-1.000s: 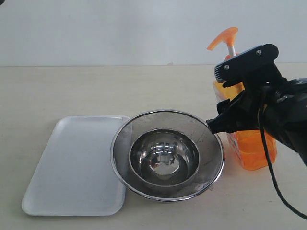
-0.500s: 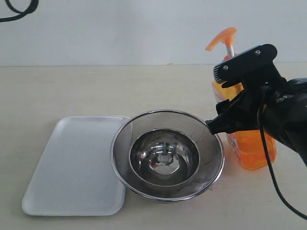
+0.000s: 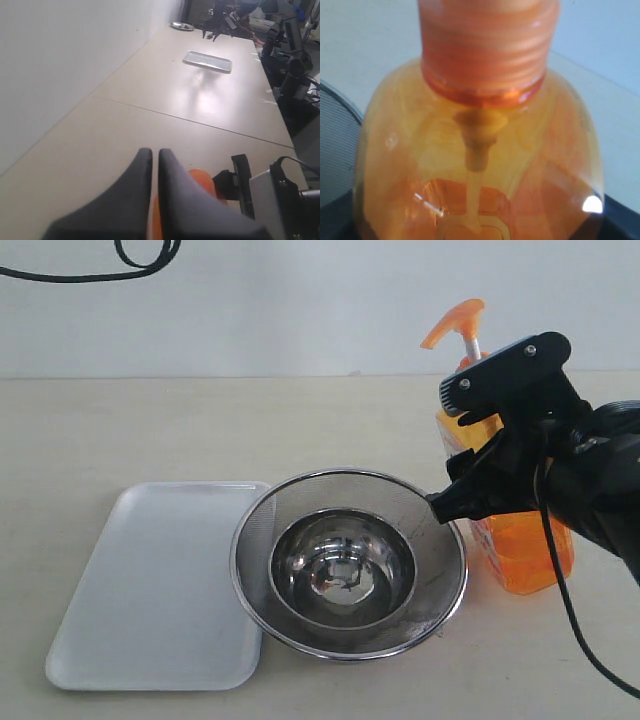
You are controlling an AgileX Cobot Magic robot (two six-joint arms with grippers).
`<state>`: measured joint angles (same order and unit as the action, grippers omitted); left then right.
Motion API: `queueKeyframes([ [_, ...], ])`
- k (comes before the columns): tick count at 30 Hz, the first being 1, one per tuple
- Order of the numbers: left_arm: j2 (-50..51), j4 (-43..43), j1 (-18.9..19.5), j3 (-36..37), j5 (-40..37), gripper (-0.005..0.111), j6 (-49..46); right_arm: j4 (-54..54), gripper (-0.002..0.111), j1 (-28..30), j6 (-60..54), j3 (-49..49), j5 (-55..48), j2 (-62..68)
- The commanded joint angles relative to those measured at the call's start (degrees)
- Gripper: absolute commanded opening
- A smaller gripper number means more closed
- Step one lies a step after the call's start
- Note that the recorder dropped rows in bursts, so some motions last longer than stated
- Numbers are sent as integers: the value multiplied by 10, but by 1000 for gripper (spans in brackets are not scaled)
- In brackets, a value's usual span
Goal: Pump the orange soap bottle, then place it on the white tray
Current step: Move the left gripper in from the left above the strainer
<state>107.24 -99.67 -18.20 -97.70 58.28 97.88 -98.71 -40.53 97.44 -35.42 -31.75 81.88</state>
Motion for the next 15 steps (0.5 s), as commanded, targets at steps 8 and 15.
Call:
queueKeyframes([
  [8, 44, -3, -62, -40, 15, 5, 15, -12, 0, 0, -9, -6, -4, -6],
  [15, 45, -3, -76, -41, 20, 5, 15, -12, 0, 0, -9, -6, -5, -6],
])
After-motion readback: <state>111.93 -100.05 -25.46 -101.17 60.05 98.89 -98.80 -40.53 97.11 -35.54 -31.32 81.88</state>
